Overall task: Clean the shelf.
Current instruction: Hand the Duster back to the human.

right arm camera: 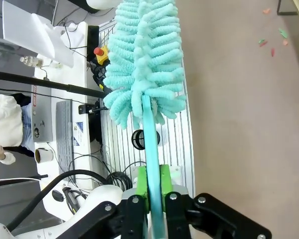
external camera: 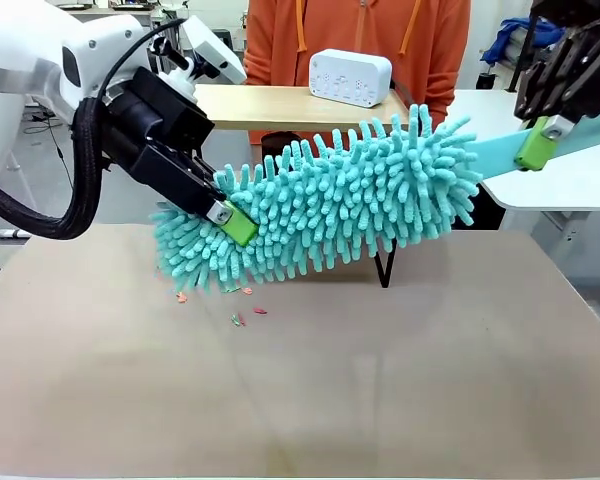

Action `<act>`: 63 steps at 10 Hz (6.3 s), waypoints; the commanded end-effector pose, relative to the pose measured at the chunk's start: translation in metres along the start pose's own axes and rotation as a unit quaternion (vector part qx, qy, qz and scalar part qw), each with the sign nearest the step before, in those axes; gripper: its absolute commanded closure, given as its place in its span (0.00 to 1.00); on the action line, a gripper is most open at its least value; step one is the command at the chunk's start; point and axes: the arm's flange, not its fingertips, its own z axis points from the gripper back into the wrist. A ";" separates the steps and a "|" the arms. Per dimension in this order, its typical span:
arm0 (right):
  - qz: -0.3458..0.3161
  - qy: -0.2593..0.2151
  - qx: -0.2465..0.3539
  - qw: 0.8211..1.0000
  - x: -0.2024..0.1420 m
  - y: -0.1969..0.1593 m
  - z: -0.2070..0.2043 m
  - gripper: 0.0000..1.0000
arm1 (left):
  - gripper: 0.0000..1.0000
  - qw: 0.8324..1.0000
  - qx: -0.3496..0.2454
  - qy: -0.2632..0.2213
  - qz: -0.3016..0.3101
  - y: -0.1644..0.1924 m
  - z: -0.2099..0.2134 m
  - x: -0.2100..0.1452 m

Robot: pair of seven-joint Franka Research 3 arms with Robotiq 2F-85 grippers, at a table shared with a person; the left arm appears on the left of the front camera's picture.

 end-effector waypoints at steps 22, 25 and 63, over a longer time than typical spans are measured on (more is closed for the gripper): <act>-0.512 -0.389 0.034 0.766 -0.207 -0.095 -0.054 0.00 | 1.00 0.971 0.026 -0.215 -0.100 -0.056 0.125 -0.081; -0.512 -0.389 0.034 0.766 -0.207 -0.095 -0.054 0.00 | 1.00 0.886 0.110 -0.446 -0.067 -0.093 0.203 -0.137; -0.512 -0.389 0.034 0.766 -0.207 -0.095 -0.054 0.00 | 0.00 0.773 0.137 -0.426 0.450 0.091 0.179 -0.332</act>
